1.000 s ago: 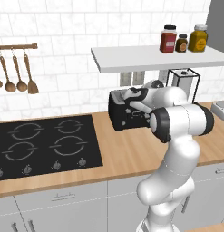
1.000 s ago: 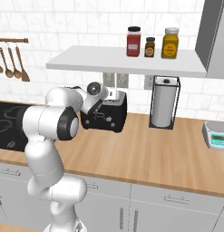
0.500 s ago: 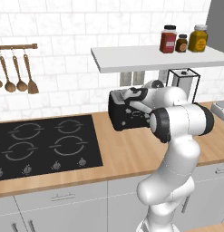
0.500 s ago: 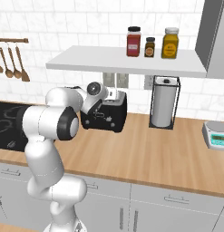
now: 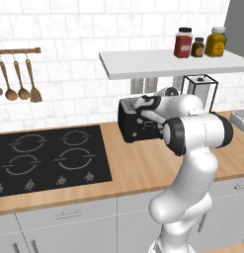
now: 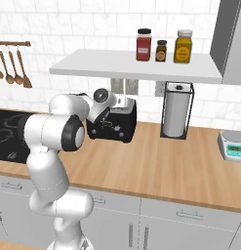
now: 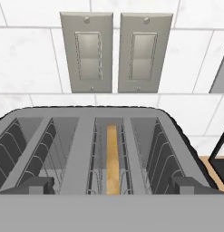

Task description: Start the toaster. Once the lever pops up, take the bread to the plate on the dining counter.

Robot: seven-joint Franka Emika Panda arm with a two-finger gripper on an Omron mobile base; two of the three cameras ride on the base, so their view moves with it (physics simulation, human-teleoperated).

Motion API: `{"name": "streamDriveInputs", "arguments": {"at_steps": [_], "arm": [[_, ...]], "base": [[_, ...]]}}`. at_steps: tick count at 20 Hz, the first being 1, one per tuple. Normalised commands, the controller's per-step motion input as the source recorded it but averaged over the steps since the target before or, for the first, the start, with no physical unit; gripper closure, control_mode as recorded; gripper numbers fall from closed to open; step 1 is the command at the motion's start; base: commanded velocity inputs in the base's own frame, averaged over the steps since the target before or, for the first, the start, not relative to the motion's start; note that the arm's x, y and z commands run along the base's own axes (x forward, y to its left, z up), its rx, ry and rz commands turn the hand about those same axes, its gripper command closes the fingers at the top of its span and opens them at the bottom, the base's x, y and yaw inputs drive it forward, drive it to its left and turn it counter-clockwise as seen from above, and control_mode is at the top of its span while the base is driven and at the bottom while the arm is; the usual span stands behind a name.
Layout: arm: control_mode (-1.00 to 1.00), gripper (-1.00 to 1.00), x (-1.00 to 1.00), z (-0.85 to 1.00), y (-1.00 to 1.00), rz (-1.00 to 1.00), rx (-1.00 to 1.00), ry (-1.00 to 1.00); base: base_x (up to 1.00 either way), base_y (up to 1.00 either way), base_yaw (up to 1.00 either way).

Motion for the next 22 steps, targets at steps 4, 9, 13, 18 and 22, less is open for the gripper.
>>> {"name": "streamDriveInputs", "arguments": {"at_steps": [4,9,13,18,22], "arm": [[-1.00,-1.00,0.00,0.00,0.00,0.00,0.00,0.00],[-1.00,-1.00,0.00,0.00,0.00,0.00,0.00,0.00],[-1.00,-1.00,0.00,0.00,0.00,0.00,0.00,0.00],[-1.00,-1.00,0.00,0.00,0.00,0.00,0.00,0.00],[-1.00,-1.00,0.00,0.00,0.00,0.00,0.00,0.00]], "base": [[0.00,0.00,0.00],[0.00,0.00,0.00],[0.00,0.00,0.00],[0.00,0.00,0.00],[0.00,0.00,0.00]]}}
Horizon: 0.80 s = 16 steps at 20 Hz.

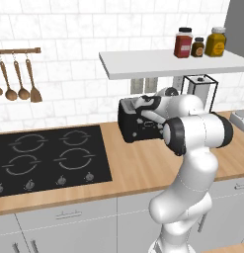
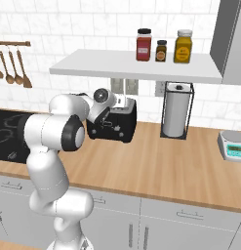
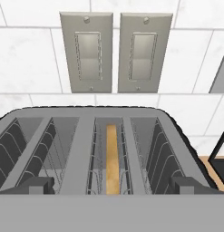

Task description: Start the toaster. Once the lever pops up, take the bread to the plate on the dining counter.

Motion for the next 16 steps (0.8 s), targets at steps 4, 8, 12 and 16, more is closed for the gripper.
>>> {"name": "streamDriveInputs", "arguments": {"at_steps": [4,8,12,16], "arm": [[-1.00,-1.00,0.00,0.00,0.00,0.00,0.00,0.00],[-1.00,-1.00,0.00,0.00,0.00,0.00,0.00,0.00],[-1.00,-1.00,0.00,0.00,0.00,0.00,0.00,0.00],[-1.00,-1.00,0.00,0.00,0.00,0.00,0.00,0.00]], "base": [[0.00,0.00,0.00],[0.00,0.00,0.00],[0.00,0.00,0.00],[0.00,0.00,0.00]]}}
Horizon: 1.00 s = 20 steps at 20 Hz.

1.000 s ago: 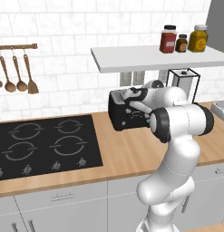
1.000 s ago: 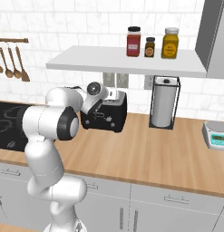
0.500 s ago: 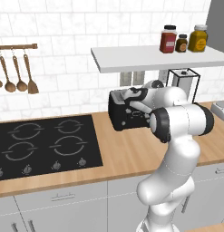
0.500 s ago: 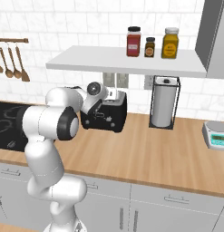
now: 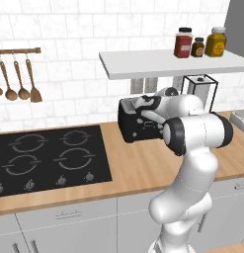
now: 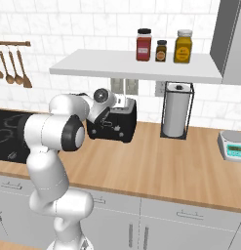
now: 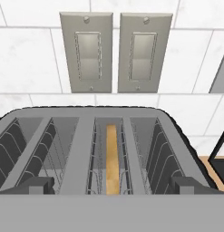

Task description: Start the toaster. Once the lever pops up, take the bread to the plate on the dining counter.

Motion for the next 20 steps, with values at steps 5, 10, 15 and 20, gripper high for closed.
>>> {"name": "streamDriveInputs", "arguments": {"at_steps": [5,10,15,20], "arm": [[-1.00,-1.00,0.00,0.00,0.00,0.00,0.00,0.00],[-1.00,-1.00,0.00,0.00,0.00,0.00,0.00,0.00],[-1.00,-1.00,0.00,0.00,0.00,0.00,0.00,0.00],[-1.00,-1.00,0.00,0.00,0.00,0.00,0.00,0.00]], "base": [[0.00,0.00,0.00],[0.00,0.00,0.00],[0.00,0.00,0.00],[0.00,0.00,0.00]]}}
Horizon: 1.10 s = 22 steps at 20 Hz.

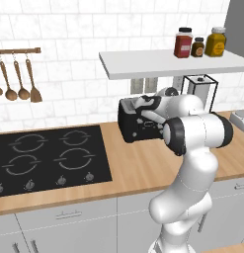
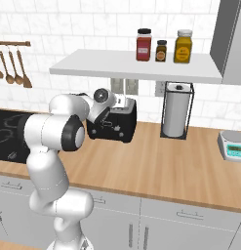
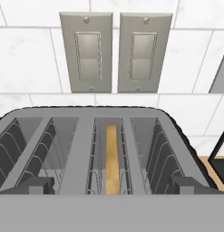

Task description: Start the toaster. Once the lever pops up, take the bread to the plate on the dining counter.

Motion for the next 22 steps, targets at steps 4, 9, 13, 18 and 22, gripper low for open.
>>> {"name": "streamDriveInputs", "arguments": {"at_steps": [4,9,13,18,22], "arm": [[-1.00,-1.00,0.00,0.00,0.00,0.00,0.00,0.00],[-1.00,-1.00,0.00,0.00,0.00,0.00,0.00,0.00],[-1.00,-1.00,0.00,0.00,0.00,0.00,0.00,0.00],[-1.00,-1.00,0.00,0.00,0.00,0.00,0.00,0.00],[-1.00,-1.00,0.00,0.00,0.00,0.00,0.00,0.00]], "base": [[0.00,0.00,0.00],[0.00,0.00,0.00],[0.00,0.00,0.00],[0.00,0.00,0.00],[0.00,0.00,0.00]]}}
